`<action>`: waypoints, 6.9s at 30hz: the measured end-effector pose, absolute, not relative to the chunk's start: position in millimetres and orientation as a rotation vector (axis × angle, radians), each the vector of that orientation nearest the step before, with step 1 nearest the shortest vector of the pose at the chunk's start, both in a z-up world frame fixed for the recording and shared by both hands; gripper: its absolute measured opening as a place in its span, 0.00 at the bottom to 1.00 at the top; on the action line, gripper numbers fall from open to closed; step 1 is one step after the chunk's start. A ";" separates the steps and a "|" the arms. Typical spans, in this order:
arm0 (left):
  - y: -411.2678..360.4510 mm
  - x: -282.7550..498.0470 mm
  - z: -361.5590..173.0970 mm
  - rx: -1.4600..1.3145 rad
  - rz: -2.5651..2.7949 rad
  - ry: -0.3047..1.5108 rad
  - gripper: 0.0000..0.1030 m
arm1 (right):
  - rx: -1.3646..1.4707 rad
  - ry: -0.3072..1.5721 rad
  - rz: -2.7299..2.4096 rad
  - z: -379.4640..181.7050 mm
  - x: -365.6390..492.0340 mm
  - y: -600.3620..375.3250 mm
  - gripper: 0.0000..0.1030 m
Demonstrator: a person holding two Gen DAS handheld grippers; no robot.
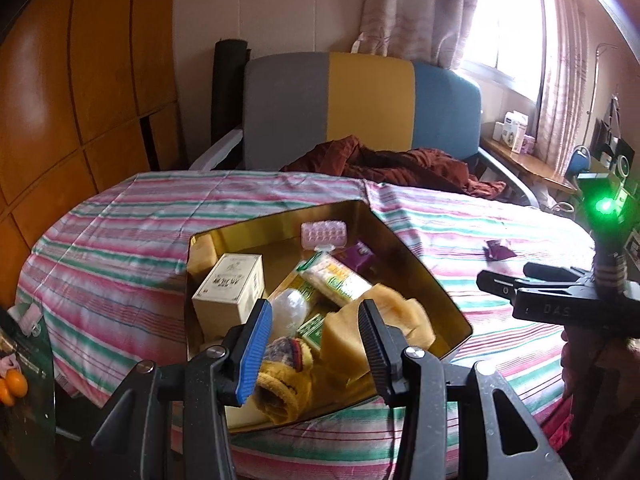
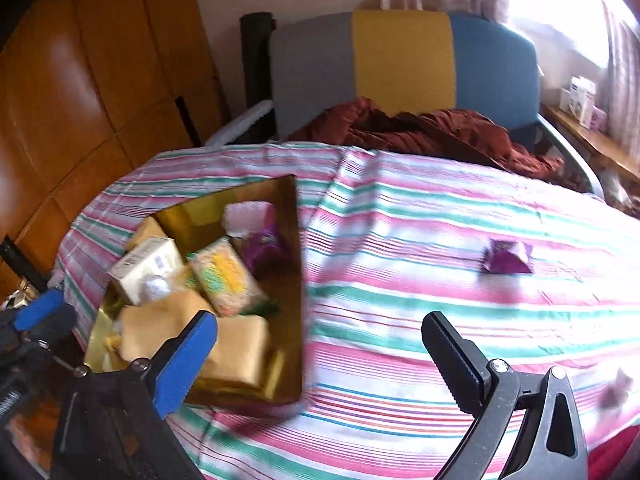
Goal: Organize objects
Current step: 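Move both tools back toward the purple packet and last wrapped ball, then grasp the purple snack packet with the left gripper, then grasp the wrapped cotton ball with the right gripper while the left gripper holds the packet, then carry both items over the gold tray and release the ball from the right gripper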
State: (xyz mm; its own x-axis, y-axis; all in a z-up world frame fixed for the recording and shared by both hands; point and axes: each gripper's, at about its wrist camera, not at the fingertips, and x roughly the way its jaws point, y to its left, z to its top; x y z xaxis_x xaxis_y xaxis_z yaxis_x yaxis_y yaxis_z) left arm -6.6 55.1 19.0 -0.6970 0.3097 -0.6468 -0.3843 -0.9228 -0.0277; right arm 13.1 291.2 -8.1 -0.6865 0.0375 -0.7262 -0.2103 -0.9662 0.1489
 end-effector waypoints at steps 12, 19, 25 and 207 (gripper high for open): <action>94.6 3.6 30.7 -0.888 2.450 0.219 0.44 | -1.166 0.401 2.512 -13.7 41.9 396.8 1.00; 139.9 10.3 35.0 -0.857 2.335 0.289 0.44 | -1.065 0.437 2.333 -9.4 69.4 484.4 1.00; 197.6 8.9 25.7 -0.894 2.213 0.391 0.44 | -0.934 0.687 2.167 -26.2 108.0 543.5 1.00; -18.7 -58.4 -16.6 -1.164 2.463 -0.234 0.37 | -1.390 0.262 2.844 -25.6 -39.2 253.7 0.96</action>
State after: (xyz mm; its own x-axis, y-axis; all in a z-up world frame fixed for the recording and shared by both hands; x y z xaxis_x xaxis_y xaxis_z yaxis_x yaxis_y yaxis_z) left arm -58.4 -18.7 -16.6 -0.5706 0.4269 -0.7016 -0.2873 -0.9040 -0.3165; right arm -39.2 253.7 -25.6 -0.6168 -0.1035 -0.7803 -0.0409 -0.9858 0.1630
